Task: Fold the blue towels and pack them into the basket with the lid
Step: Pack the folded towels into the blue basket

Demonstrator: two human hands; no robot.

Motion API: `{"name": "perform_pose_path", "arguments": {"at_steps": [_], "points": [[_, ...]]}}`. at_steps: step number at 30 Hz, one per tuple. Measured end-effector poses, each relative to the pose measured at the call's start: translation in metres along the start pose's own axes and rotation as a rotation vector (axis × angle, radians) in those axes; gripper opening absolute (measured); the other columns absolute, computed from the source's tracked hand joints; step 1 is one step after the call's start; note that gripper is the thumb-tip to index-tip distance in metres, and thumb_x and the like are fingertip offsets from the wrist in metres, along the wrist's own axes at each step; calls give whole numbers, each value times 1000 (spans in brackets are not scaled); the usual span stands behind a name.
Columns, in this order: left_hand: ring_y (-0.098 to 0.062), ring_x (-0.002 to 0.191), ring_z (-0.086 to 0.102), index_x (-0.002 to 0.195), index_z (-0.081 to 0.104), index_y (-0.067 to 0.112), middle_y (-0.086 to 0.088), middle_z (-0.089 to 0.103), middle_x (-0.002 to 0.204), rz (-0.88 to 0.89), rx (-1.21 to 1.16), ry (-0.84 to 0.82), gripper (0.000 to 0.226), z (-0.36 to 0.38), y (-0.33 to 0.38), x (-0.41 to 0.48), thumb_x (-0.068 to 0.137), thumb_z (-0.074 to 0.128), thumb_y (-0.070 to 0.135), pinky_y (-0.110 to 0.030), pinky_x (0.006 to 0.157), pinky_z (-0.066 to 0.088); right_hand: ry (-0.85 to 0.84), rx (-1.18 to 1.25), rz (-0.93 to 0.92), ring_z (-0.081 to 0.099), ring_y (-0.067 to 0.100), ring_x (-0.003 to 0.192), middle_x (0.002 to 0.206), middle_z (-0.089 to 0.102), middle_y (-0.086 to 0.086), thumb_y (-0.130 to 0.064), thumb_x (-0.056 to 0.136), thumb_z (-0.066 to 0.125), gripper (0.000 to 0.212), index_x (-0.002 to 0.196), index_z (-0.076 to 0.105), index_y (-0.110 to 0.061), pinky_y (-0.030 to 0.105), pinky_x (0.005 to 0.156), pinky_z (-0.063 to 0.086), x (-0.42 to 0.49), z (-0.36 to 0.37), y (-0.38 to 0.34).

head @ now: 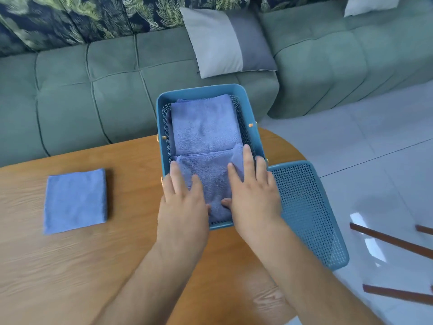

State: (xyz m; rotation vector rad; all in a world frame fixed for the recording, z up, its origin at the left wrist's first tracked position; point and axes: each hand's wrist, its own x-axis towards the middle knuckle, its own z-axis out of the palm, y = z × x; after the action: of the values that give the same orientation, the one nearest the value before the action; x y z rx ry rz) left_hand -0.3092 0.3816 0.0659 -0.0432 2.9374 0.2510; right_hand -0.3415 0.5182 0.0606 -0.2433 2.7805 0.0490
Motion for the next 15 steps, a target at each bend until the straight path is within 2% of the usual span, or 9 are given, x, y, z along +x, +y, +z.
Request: {"name": "perform_pose_path", "arguments": {"at_steps": [1,2,3,4,5,7,9,12,15], "points": [[-45,139,37,139,54,3,-33,29,154,61,86,-35,80,-4,2,2,74,84,39,-48,109,41,49,-34,-22,-6,40,154,165,-19,19,-47,99,53,80,161,12,-17,47,124,9,2,-1,-2],[-42,150,18,152,35,4,-30,9,162,127,156,-110,87,-6,3,6,85,73,44,-46,119,26,76,-52,-53,-13,38,153,164,-21,20,-44,101,50,79,161,9,-15,48,124,2,6,-1,-4],[-37,154,0,159,13,7,-24,-9,164,161,176,-184,91,-5,4,12,93,62,47,-43,124,12,55,-46,-82,-17,37,153,164,-23,20,-41,103,47,77,161,3,-14,47,124,-3,10,0,-5],[-33,154,-9,160,-3,10,-20,-18,164,162,206,-254,95,-5,3,20,97,55,51,-41,125,4,-10,-26,-97,-20,35,152,163,-25,20,-41,105,43,78,161,-4,-14,46,123,-6,14,3,-6],[-30,154,-11,159,-11,12,-18,-21,164,150,240,-305,101,-3,3,28,95,56,54,-39,125,1,-95,-10,-95,-21,35,152,162,-27,21,-44,105,42,82,160,-11,-14,45,123,-7,18,7,-5],[-29,155,-4,157,-16,11,-18,-16,165,157,271,-356,113,4,2,40,89,62,58,-39,126,3,-238,15,-73,-23,34,152,161,-30,20,-53,102,44,91,158,-18,-16,44,124,-6,26,15,-2],[-28,155,3,157,-15,8,-20,-8,166,179,310,-397,121,14,1,49,84,66,60,-39,125,6,-300,53,-58,-25,33,151,161,-32,19,-57,99,47,97,157,-21,-18,44,126,-3,35,25,0],[-30,154,11,157,-9,4,-22,3,165,203,342,-395,126,24,2,59,79,71,60,-40,125,7,-339,70,-45,-26,34,151,161,-32,17,-57,99,49,99,157,-23,-19,44,126,-1,44,34,0],[-32,153,13,157,-6,3,-24,7,164,213,328,-385,126,25,2,59,78,72,61,-40,125,7,-309,79,-54,-24,33,151,162,-31,17,-58,99,48,98,158,-20,-20,43,126,0,43,35,2]]}}
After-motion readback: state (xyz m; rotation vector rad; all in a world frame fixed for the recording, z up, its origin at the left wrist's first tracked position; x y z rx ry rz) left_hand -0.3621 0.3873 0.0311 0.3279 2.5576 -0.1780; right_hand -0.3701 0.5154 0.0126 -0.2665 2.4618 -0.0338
